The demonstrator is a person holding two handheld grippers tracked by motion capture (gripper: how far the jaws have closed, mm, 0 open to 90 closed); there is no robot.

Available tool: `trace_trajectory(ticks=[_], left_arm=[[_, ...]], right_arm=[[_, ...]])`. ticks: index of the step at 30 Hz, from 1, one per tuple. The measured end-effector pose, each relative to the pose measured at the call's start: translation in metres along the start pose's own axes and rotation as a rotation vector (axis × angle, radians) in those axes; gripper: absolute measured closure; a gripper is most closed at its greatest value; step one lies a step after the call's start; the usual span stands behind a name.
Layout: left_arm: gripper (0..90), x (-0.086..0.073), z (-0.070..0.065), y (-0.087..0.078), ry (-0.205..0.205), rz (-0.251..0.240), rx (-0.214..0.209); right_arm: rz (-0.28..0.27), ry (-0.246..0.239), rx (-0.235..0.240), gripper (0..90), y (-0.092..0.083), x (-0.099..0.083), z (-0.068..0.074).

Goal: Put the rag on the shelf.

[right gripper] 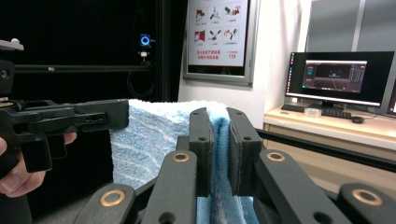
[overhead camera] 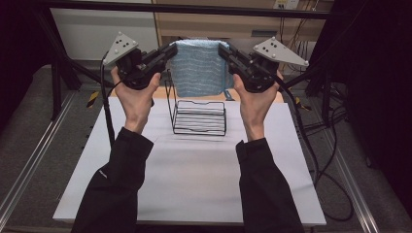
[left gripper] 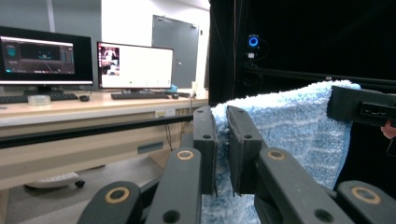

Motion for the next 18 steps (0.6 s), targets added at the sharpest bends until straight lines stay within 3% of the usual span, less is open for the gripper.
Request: trace_trajectory(ticks=[9, 18], left_arm=[[82.6, 0.019, 0.008, 0.006, 0.013, -0.043, 0.016], [82.7, 0.023, 0.021, 0.015, 0.002, -0.062, 0.039]], right_arm=[[-0.032, -0.016, 0.007, 82.2, 0.014, 0.019, -0.003], [-0.026, -0.016, 0.007, 82.2, 0.033, 0.022, -0.01]])
Point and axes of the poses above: each handheld gripper's, and its own axes: y roughly forward along the jaws, x roughly out of its top, z roughly to its left, the point moved 8 cm from there along y, roughly forward along the jaws, and after that the axes turned 12 degrees about -x, right-handed, at the moved point
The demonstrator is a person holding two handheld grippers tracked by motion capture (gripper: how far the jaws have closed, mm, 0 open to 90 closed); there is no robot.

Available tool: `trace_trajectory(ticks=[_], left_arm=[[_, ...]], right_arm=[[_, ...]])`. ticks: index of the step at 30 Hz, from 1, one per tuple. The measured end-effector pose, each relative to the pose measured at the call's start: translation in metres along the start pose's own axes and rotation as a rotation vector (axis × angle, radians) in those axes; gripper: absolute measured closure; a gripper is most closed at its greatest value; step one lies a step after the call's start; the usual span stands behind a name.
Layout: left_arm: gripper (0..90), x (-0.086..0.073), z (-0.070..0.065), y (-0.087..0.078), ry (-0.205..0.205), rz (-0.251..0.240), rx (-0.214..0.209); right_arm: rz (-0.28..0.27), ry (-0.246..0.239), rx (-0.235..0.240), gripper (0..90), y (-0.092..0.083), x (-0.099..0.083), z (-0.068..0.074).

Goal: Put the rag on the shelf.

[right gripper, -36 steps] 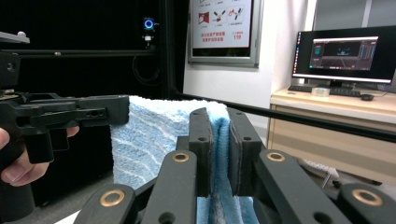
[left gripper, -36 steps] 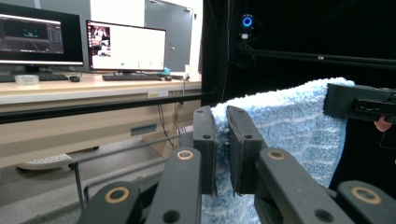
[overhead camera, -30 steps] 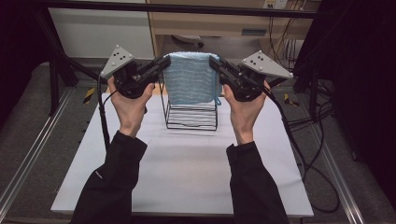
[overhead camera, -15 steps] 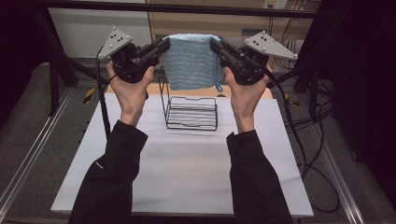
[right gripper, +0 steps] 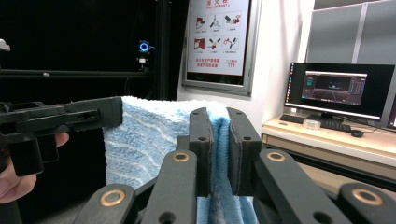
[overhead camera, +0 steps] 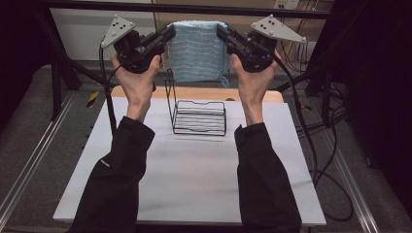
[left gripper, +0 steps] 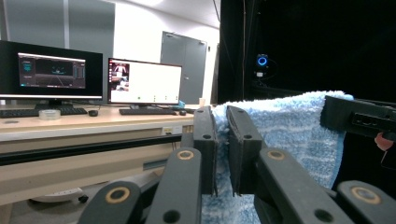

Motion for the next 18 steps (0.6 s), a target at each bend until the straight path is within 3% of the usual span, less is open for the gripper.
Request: trace_trajectory(ticks=[10, 18], left_arm=[[82.7, 0.008, 0.013, 0.011, -0.002, -0.033, 0.011], [82.6, -0.003, 0.025, 0.022, 0.001, -0.025, 0.02]], right_arm=[[-0.021, 0.008, 0.01, 82.2, 0.019, 0.004, -0.007], [0.003, -0.018, 0.0, 82.1, 0.031, -0.003, -0.015]])
Point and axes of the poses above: each handheld gripper's, and its own axes: y roughly forward along the jaws, x roughly out of its top, z roughly to its left, the point moved 8 cm from there along y, roughly forward along the jaws, and after that the axes turned 12 degrees about -x, right-handed, at the moved point
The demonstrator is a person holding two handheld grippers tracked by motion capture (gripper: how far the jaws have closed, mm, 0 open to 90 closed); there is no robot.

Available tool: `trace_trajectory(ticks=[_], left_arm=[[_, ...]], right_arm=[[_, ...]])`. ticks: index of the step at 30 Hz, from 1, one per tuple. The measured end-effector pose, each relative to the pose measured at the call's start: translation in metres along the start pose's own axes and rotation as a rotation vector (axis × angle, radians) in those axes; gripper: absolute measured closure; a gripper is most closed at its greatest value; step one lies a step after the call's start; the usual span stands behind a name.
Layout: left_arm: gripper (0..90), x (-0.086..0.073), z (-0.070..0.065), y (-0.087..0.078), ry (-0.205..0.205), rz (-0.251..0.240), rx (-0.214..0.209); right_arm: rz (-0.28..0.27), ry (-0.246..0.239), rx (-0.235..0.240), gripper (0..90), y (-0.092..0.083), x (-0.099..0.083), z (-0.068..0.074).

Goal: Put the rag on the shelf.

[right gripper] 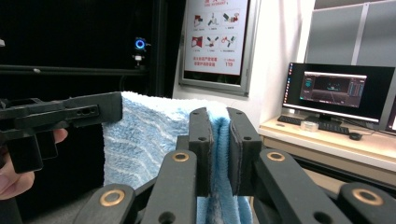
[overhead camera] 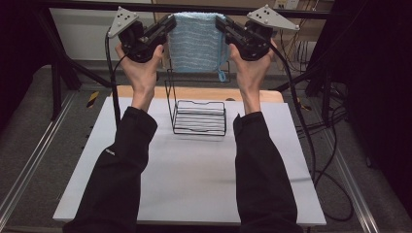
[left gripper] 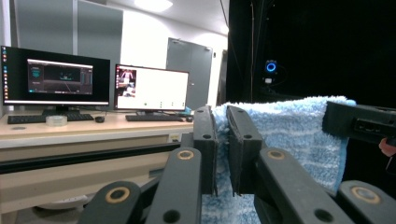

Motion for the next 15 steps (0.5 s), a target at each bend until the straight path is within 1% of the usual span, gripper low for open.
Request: trace_trajectory(ticks=[7, 11, 13, 15], left_arm=[[82.7, -0.009, 0.008, 0.007, -0.035, -0.006, 0.0], [82.7, -0.022, 0.012, 0.007, -0.034, 0.02, 0.004], [82.6, -0.03, 0.014, 0.006, -0.025, 0.048, 0.007], [82.6, -0.036, 0.015, 0.006, -0.023, 0.057, 0.007]], right_arm=[[0.017, 0.0, -0.004, 82.1, 0.01, -0.007, -0.006], [0.04, 0.014, -0.004, 82.0, 0.013, -0.018, -0.009], [0.055, 0.012, -0.004, 82.0, 0.014, -0.027, -0.009], [0.07, 0.012, -0.006, 82.0, 0.015, -0.037, -0.01]])
Point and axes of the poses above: each handheld gripper's, and its own axes: y roughly forward along the jaws, x roughly out of its top, z roughly to its left, the point moved 8 cm from there along y, roughly forward along the jaws, and after that the axes turned 12 degrees about -x, right-handed, at the moved point
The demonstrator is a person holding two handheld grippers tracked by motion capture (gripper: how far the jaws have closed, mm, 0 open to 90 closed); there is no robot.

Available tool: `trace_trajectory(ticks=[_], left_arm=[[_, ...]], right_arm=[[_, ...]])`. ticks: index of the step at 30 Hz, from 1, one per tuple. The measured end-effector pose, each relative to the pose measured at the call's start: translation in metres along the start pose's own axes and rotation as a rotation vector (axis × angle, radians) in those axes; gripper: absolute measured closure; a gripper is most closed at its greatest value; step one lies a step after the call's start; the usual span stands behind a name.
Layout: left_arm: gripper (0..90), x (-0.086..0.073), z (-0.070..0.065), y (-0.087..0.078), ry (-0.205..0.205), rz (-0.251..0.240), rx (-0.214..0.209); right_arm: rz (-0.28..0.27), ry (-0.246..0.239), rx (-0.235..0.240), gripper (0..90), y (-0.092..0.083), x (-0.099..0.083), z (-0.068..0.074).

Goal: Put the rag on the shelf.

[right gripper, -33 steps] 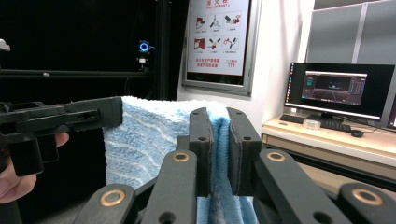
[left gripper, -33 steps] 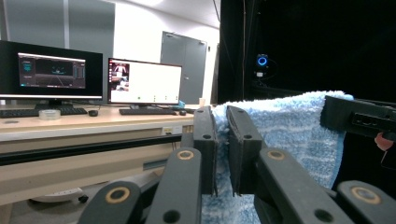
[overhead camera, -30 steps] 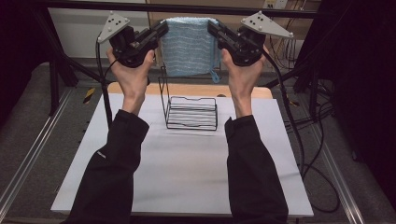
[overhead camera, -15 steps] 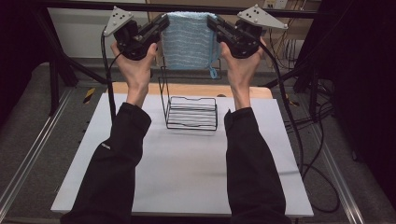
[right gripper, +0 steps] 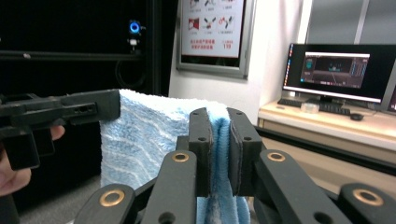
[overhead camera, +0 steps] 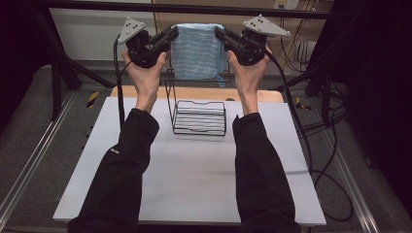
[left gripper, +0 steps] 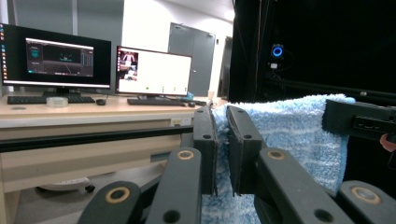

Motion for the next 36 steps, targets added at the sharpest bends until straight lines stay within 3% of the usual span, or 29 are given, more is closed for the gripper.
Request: trace_trajectory(ticks=[10, 17, 26, 36], left_arm=[[82.6, -0.028, 0.002, 0.001, 0.008, 0.069, -0.017], [82.6, -0.046, -0.004, -0.01, 0.024, 0.109, -0.049], [82.6, -0.055, -0.008, -0.019, 0.015, 0.153, -0.062], [82.4, -0.062, -0.016, -0.027, 0.038, 0.196, -0.094]], right_arm=[[0.05, 0.014, 0.0, 81.9, 0.002, -0.028, -0.006], [0.089, 0.031, 0.017, 81.9, -0.008, -0.046, -0.004], [0.123, 0.041, 0.041, 81.7, -0.018, -0.061, 0.002], [0.154, 0.033, 0.066, 81.4, -0.031, -0.071, 0.006]])
Point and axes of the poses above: each handheld gripper's, and its own axes: y roughly forward along the jaws, x roughly out of its top, z roughly to its left, the point moved 8 cm from there along y, roughly forward along the jaws, and after that the axes turned 12 degrees about -x, right-handed, at the moved point
